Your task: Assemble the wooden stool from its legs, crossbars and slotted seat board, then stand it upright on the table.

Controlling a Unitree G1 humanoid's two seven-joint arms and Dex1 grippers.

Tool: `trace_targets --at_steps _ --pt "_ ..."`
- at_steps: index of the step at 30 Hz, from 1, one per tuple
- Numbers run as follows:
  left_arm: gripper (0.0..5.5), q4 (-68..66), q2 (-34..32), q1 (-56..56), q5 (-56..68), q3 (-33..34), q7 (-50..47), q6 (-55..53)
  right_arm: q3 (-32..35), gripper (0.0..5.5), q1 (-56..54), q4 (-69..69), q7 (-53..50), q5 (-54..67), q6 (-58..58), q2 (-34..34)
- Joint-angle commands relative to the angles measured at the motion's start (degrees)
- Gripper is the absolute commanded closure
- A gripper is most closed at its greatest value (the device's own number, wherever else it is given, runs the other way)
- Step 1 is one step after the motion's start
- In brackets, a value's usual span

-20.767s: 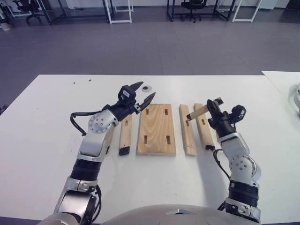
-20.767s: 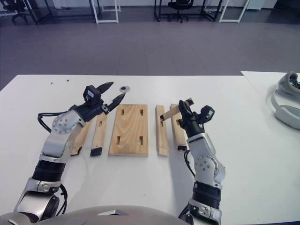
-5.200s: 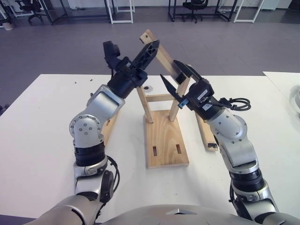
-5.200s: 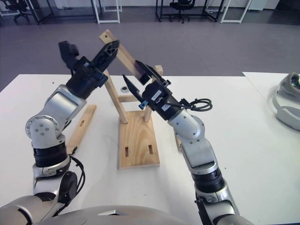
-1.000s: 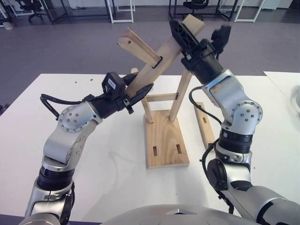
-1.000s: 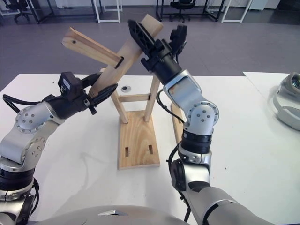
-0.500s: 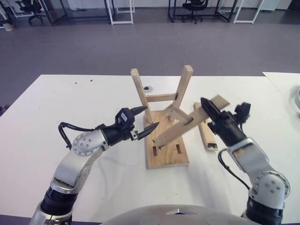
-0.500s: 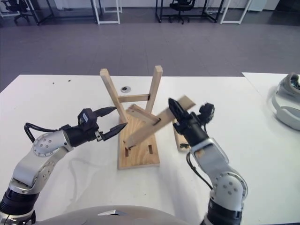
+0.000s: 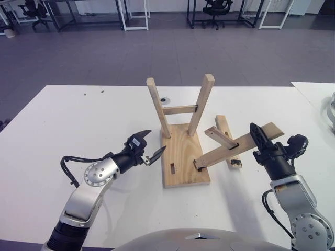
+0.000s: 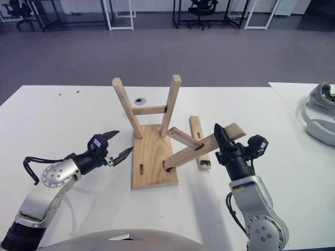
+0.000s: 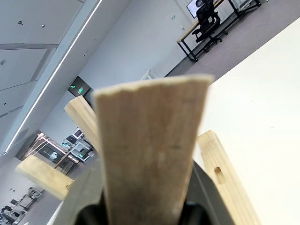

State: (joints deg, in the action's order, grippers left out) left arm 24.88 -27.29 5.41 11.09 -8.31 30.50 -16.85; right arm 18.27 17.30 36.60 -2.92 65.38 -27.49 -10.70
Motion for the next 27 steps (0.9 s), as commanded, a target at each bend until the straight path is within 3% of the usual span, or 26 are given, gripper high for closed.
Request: trace_targets --at_steps 1,4,8,11,17,23,27 --pt "1.4 -0.4 0.33 -0.67 -0.83 0.65 -0.59 0.24 -0.6 4.44 0.45 -1.47 -0.51 -7.54 -0.56 -3.42" --pt "1.4 -0.28 0.95 -0.73 -0.81 1.14 -0.95 -0.01 -2.61 4.44 0.42 0.8 -0.5 -7.15 -2.06 -4.98" --pt "1.4 -0.4 1.78 -0.46 -0.89 1.64 -1.44 -0.11 -0.93 4.47 0.45 1.33 -2.32 7.27 -2.97 -4.16" --pt "1.4 -0.6 2.21 -0.47 -1.09 1.5 -1.74 -0.07 -0.15 4.47 0.14 1.07 -4.0 11.45 -3.59 -5.58" --pt "1.4 -1.39 2.61 -0.66 -1.69 1.53 -2.11 0.21 -2.33 4.47 1.35 0.68 -3.35 0.94 -2.81 -7.93" --pt "1.4 -1.28 2.62 -0.03 -1.93 1.8 -2.58 0.48 0.84 4.46 1.19 1.08 -4.56 -0.24 -2.33 -10.12" --pt "1.4 -0.94 2.9 0.23 -2.06 1.85 -2.97 0.24 -1.38 4.45 -0.31 1.67 -4.71 -6.35 -3.88 -13.95"
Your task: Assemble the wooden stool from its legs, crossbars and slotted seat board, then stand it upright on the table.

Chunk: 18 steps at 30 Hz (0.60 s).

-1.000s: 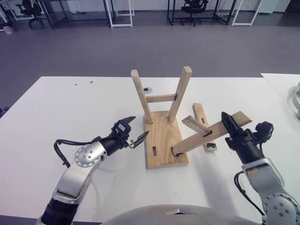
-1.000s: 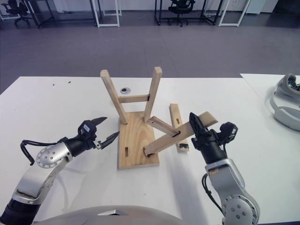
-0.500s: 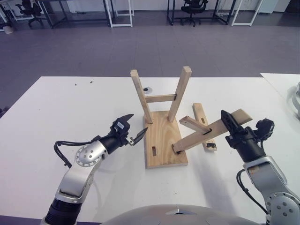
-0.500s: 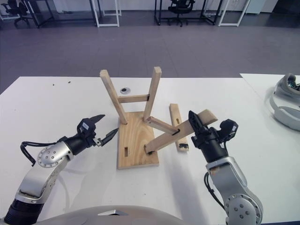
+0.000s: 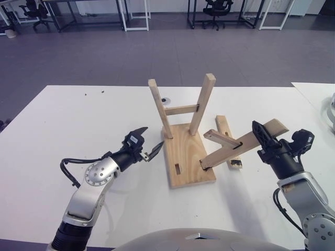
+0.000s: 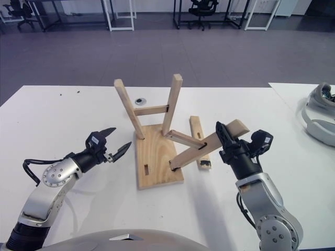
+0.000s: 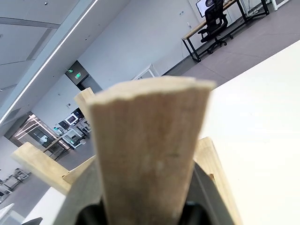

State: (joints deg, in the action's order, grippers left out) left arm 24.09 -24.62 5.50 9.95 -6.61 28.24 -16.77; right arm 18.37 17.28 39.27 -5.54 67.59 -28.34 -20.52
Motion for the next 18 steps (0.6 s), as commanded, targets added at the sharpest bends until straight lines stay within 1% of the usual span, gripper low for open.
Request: trace_targets --at_steps 1,3,5,8,11,14,18 --pt "1.4 -0.1 0.35 0.05 -1.0 0.12 -0.83 0.05 -3.77 4.44 -1.38 -0.11 -1.38 -13.7 -3.18 -6.79" --pt "1.4 0.02 0.62 -0.16 -1.13 -0.04 -1.0 -0.15 -7.74 4.43 -3.63 1.2 -0.98 -20.72 -4.05 -10.02" --pt "1.4 0.27 0.97 -0.47 -1.18 -0.22 -1.16 -0.42 -10.87 4.43 -5.75 0.74 -1.21 -23.82 -5.8 -11.26" --pt "1.4 0.11 1.45 -1.02 -1.55 -0.46 -1.17 -0.52 -14.41 4.44 -7.55 -1.47 -1.56 -27.05 -9.76 -11.54" --pt "1.4 -0.28 1.94 -1.76 -1.98 -0.71 -1.19 -0.55 -16.96 4.41 -5.9 -4.12 -1.19 -30.17 -10.54 -11.02" --pt "1.4 -0.66 2.09 -2.21 -2.26 -0.84 -1.19 -0.48 -16.39 4.39 -6.9 -4.73 -0.33 -30.53 -8.48 -9.02" --pt "1.4 -1.06 2.1 -2.57 -2.6 -0.7 -1.43 -0.23 -12.2 4.39 -13.73 -2.36 2.86 -27.71 -3.4 -6.58"
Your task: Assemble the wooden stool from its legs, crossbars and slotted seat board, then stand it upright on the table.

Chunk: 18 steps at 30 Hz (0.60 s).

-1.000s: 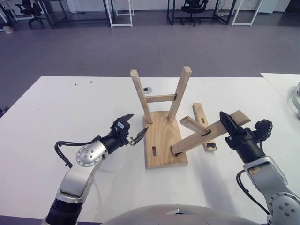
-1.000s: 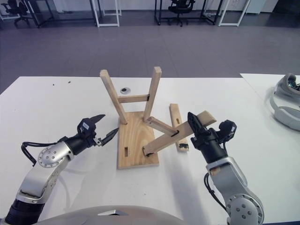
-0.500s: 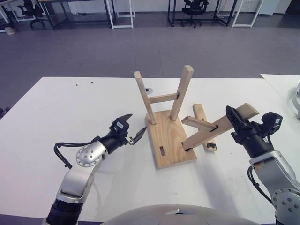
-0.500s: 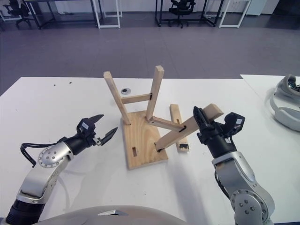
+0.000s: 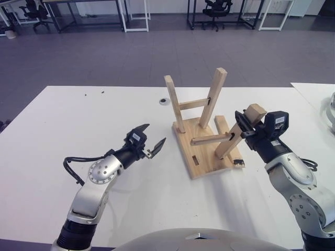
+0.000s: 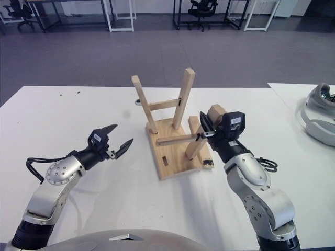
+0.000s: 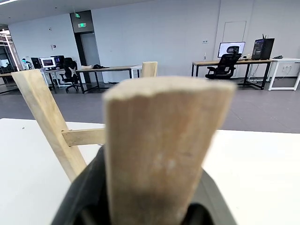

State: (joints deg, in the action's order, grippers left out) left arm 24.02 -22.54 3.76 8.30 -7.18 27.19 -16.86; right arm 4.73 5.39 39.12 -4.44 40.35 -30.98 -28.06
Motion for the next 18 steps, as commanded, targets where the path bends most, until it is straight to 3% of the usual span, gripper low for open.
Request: trace_targets --at_steps 1,2,7,13,15,18 --pt "1.4 -1.09 0.12 -0.76 -0.83 0.01 -0.49 -0.07 1.95 4.39 -3.01 -1.92 3.17 -0.46 0.05 0.75" --pt "1.4 -1.09 0.18 -0.65 -0.73 0.08 -0.56 -0.03 2.59 4.39 -3.89 -1.65 4.37 -0.53 0.53 0.48" --pt "1.4 -1.5 0.48 -0.76 -0.91 -0.25 -0.72 0.58 10.8 3.24 -11.33 -0.95 4.78 11.66 0.03 2.97" --pt "1.4 -1.64 1.1 -0.41 -0.4 0.81 -1.05 1.18 26.94 2.14 -22.98 -14.15 3.14 23.47 1.06 -3.96" --pt "1.4 -2.02 1.27 -0.85 -0.41 0.96 -1.1 1.5 25.6 1.88 -20.71 -20.29 2.35 18.52 -1.15 -5.05" --pt "1.4 -2.71 1.54 -2.32 -0.58 0.81 -1.05 1.78 17.09 1.38 -12.85 -24.07 3.25 10.28 -4.04 -2.88"
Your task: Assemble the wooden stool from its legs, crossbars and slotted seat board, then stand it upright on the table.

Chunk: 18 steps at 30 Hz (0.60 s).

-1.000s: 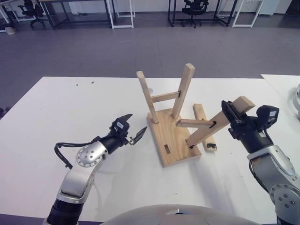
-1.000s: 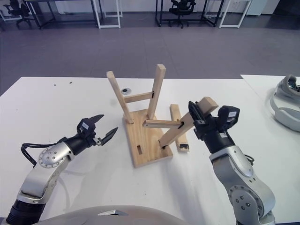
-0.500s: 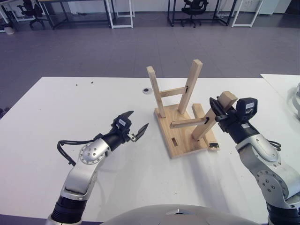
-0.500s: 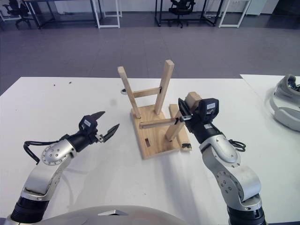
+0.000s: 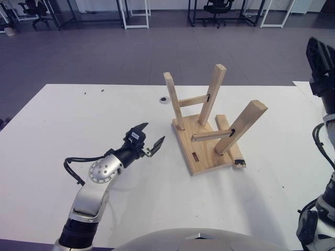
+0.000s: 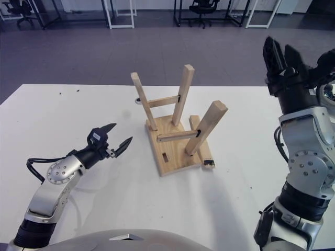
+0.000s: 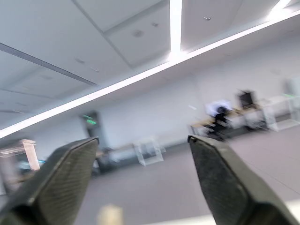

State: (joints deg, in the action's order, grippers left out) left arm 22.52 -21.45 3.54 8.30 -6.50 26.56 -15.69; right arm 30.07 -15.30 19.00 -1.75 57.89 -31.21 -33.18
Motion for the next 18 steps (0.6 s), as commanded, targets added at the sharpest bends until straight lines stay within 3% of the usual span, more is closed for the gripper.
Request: trace_targets --at_steps 1,6,14,18 --pt "1.4 -1.41 0.45 -2.42 -0.71 0.12 -0.44 0.7 -11.09 1.38 10.08 -4.79 1.51 -9.09 -4.84 3.04" --pt "1.4 -2.5 0.36 -3.5 -1.21 0.03 -0.36 1.09 -23.34 1.38 15.97 -10.68 6.28 -19.24 -7.66 5.36" --pt "1.4 -3.6 0.75 -4.06 -2.39 -0.74 -0.46 1.43 -28.69 1.38 14.25 -15.1 10.96 -28.08 -7.29 8.12" --pt "1.4 -3.75 1.1 -4.07 -2.87 -0.77 -0.57 1.41 -29.1 2.02 14.9 -15.06 11.15 -32.46 -8.21 7.25"
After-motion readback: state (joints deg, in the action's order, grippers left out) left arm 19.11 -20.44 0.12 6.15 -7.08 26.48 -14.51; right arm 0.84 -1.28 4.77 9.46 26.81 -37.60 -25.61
